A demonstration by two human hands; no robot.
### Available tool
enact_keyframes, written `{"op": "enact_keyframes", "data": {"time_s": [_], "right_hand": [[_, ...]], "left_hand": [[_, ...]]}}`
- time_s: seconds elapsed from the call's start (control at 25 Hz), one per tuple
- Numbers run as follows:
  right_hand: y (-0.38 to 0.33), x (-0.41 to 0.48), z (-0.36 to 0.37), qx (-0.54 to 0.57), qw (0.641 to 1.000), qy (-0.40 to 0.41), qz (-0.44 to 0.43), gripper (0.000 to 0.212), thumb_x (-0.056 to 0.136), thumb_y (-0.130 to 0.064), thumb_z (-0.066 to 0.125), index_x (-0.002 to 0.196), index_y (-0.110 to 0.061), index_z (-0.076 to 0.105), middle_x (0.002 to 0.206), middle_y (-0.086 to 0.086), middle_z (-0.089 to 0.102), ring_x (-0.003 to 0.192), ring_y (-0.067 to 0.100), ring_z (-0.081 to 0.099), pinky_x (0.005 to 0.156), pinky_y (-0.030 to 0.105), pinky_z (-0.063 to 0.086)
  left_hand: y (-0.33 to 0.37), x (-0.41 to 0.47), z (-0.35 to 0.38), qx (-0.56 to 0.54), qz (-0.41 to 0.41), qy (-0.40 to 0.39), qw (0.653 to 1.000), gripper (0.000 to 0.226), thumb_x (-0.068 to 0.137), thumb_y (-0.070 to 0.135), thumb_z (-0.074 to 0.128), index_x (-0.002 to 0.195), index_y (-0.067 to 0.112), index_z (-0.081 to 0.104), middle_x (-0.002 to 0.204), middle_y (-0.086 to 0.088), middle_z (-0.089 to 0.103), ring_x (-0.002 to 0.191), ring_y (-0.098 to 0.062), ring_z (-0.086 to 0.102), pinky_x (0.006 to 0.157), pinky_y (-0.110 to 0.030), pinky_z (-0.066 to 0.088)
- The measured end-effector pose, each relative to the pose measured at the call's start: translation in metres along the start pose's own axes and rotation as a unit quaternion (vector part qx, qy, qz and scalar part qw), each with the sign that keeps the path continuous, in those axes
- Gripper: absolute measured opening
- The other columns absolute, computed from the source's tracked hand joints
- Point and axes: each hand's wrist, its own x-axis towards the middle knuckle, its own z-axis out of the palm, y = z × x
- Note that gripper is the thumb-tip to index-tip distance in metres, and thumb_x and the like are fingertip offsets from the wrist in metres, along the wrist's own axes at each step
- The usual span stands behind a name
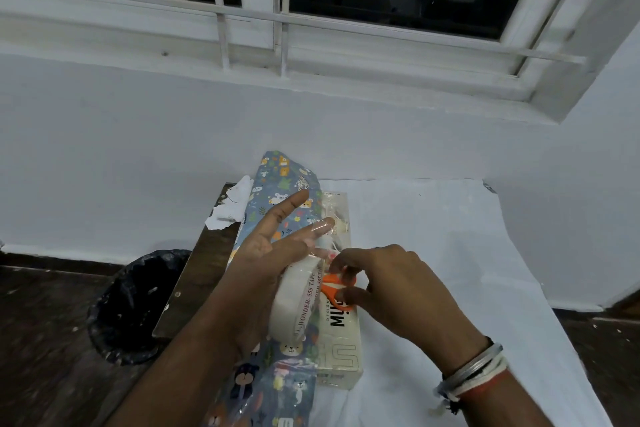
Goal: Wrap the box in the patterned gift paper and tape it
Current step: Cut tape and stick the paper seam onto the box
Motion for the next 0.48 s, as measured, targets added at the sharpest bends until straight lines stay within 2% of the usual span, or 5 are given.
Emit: {"op": "enact_keyframes", "data": {"time_s": [0.12, 0.24, 0.36, 0.48], "right_hand": [[-0.005, 0.002, -0.001, 0.001, 1.0, -0.005, 0.007, 0.038, 0.096, -0.053, 0.062, 0.13, -0.037, 0.063, 0.122, -0.015, 0.07, 0.104, 0.01, 0.065, 0.085, 0.028, 0.055], [-0.003, 0.001, 0.001, -0.003, 1.0, -0.027, 0.008, 0.042, 0.093, -0.055, 0.065, 0.128, -0.031, 0.066, 0.118, -0.01, 0.07, 0.1, 0.012, 0.067, 0.083, 0.028, 0.058], [0.005, -0.003, -0.002, 0.016, 0.999, -0.019, 0.047, 0.036, 0.086, -0.052, 0.072, 0.115, -0.032, 0.066, 0.103, -0.011, 0.074, 0.084, 0.011, 0.071, 0.074, 0.028, 0.061], [0.015, -0.007, -0.014, 0.178, 0.981, -0.02, 0.078, 0.026, 0.08, -0.035, 0.081, 0.098, -0.033, 0.063, 0.081, -0.007, 0.076, 0.055, 0.007, 0.068, 0.054, 0.023, 0.055]], "left_hand": [[0.003, 0.001, -0.003, -0.005, 0.0, 0.001, 1.0, 0.063, 0.071, 0.016, 0.068, 0.13, 0.04, 0.062, 0.117, 0.0, 0.076, 0.082, -0.015, 0.076, 0.063, -0.029, 0.059], [0.004, 0.004, -0.01, 0.014, 0.004, 0.008, 1.0, 0.059, 0.074, 0.017, 0.066, 0.129, 0.038, 0.065, 0.119, -0.002, 0.076, 0.082, -0.015, 0.073, 0.067, -0.031, 0.057], [0.005, 0.005, -0.015, 0.018, 0.008, -0.001, 1.0, 0.045, 0.084, 0.003, 0.07, 0.12, 0.031, 0.072, 0.119, -0.001, 0.076, 0.08, -0.012, 0.072, 0.069, -0.027, 0.058], [0.006, 0.004, -0.016, 0.021, -0.003, 0.018, 1.0, 0.034, 0.094, -0.005, 0.059, 0.11, 0.019, 0.077, 0.113, -0.001, 0.078, 0.076, -0.009, 0.071, 0.069, -0.022, 0.059]]}}
